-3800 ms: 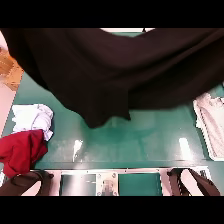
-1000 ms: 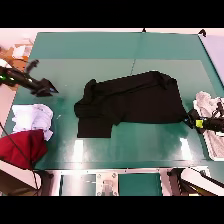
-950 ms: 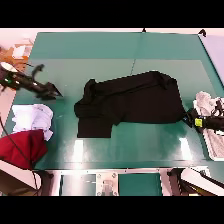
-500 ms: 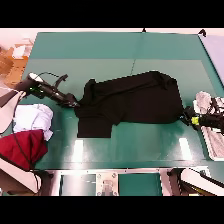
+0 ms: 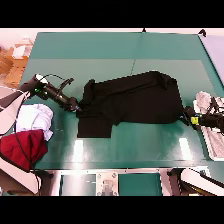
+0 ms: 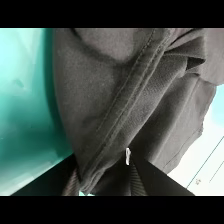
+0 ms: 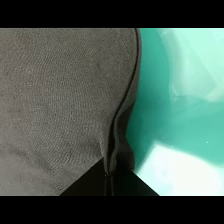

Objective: Fold the shirts.

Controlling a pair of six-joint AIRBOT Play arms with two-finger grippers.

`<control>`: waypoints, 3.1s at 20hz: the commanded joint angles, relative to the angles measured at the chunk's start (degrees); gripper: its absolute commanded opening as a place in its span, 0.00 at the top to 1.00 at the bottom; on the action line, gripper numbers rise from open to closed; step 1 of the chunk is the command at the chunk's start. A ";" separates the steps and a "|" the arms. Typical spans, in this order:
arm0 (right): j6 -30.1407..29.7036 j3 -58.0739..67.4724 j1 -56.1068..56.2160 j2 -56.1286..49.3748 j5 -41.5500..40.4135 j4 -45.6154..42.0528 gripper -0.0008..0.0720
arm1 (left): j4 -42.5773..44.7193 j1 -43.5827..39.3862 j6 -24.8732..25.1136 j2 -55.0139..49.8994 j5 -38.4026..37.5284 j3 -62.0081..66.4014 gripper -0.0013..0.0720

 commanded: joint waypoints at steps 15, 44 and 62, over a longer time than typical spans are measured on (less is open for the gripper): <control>-5.84 15.82 -0.07 3.80 18.45 19.21 0.97 | -15.23 -0.07 -1.92 6.93 -9.53 18.62 0.95; 12.28 80.26 -18.34 15.89 24.11 35.54 0.97 | 9.97 -0.07 -38.03 47.28 13.51 43.15 0.95; 6.64 56.94 -4.74 18.34 17.75 21.27 0.97 | 11.82 -0.07 -31.56 50.36 12.26 25.57 0.95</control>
